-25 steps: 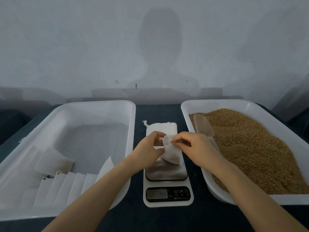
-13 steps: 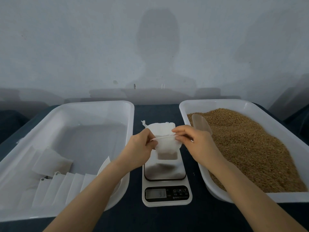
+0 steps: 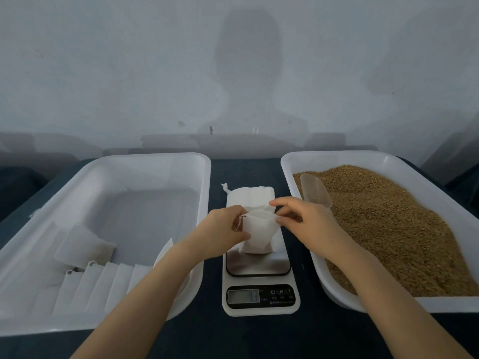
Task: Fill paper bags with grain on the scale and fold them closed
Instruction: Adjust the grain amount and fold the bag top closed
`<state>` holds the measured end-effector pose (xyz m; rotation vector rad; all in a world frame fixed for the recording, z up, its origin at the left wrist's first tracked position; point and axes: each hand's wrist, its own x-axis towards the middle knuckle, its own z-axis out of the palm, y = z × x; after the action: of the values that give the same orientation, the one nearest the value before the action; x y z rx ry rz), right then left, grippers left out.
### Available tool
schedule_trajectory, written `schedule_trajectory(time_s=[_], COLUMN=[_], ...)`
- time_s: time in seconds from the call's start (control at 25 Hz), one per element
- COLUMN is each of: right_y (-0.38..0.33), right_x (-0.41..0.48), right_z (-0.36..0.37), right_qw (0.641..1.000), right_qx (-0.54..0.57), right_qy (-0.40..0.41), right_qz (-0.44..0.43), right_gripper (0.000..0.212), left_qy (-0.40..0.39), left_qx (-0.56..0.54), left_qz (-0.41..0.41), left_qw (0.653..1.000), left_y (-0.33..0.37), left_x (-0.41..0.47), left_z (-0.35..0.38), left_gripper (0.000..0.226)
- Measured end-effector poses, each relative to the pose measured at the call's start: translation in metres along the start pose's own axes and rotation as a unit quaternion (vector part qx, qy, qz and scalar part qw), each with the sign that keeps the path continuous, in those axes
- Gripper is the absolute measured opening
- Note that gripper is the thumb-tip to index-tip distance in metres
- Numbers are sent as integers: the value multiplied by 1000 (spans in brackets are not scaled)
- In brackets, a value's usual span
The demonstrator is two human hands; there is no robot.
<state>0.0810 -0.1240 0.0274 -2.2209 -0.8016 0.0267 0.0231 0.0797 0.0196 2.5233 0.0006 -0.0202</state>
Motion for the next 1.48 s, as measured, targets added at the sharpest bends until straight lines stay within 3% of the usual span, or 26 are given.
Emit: schedule_trajectory(time_s=[0.92, 1.16, 1.28, 1.48], right_y=[3, -1, -9, -17], right_x=[-1, -2, -5, -5], right_z=[1, 1, 2, -1], right_qw=[1000, 999, 997, 996], right_qx=[14, 19, 37, 89], right_qy=[1, 8, 28, 18], right_qz=[-14, -29, -59, -28], right_gripper=[32, 31, 31, 31], left_qy=[-19, -20, 20, 41], left_qx=[-6, -43, -65, -103], left_qz=[-7, -4, 11, 20], left_qw=[1000, 999, 998, 994], left_y=[4, 4, 5, 6], left_x=[-1, -2, -1, -1], left_z=[0, 5, 7, 4], left_gripper=[40, 51, 23, 18])
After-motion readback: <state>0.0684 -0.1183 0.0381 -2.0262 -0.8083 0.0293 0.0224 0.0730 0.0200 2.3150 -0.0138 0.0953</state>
